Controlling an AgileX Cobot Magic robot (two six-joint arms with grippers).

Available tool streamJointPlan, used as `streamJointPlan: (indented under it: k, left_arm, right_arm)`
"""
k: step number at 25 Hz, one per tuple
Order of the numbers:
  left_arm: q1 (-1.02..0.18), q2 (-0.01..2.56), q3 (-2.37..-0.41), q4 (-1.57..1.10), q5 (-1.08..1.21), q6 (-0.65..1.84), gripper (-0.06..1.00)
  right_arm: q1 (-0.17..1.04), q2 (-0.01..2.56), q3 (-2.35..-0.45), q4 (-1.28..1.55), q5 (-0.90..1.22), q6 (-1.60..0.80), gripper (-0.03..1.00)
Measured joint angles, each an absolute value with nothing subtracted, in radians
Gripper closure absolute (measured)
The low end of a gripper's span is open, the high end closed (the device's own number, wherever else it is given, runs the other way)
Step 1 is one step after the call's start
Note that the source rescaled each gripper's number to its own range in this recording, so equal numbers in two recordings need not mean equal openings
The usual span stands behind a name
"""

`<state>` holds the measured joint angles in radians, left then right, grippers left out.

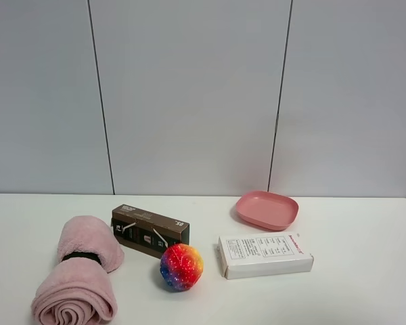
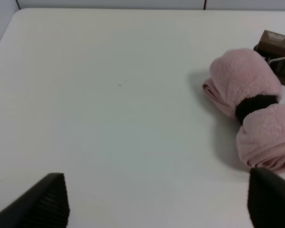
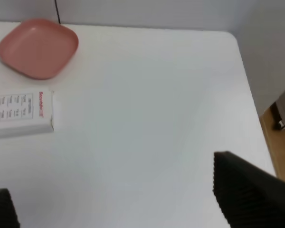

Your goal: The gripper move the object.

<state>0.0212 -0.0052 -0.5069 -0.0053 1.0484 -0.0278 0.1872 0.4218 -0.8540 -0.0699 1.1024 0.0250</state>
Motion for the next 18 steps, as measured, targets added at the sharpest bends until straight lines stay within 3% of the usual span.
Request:
streamJointPlan:
  k: [8, 18]
  left_arm:
    - [0.021, -0.005, -0.507, -0.005, 1.048, -0.027, -0.06]
    - [0.021, -0.005, -0.507, -0.005, 1.048, -0.027, -0.06]
  right_arm:
    - [0.127, 0.064, -0.716, -0.076, 1.218, 0.073, 0.28]
    - [0.067, -0.004, -0.579, -0.091, 1.219, 0.085, 0.28]
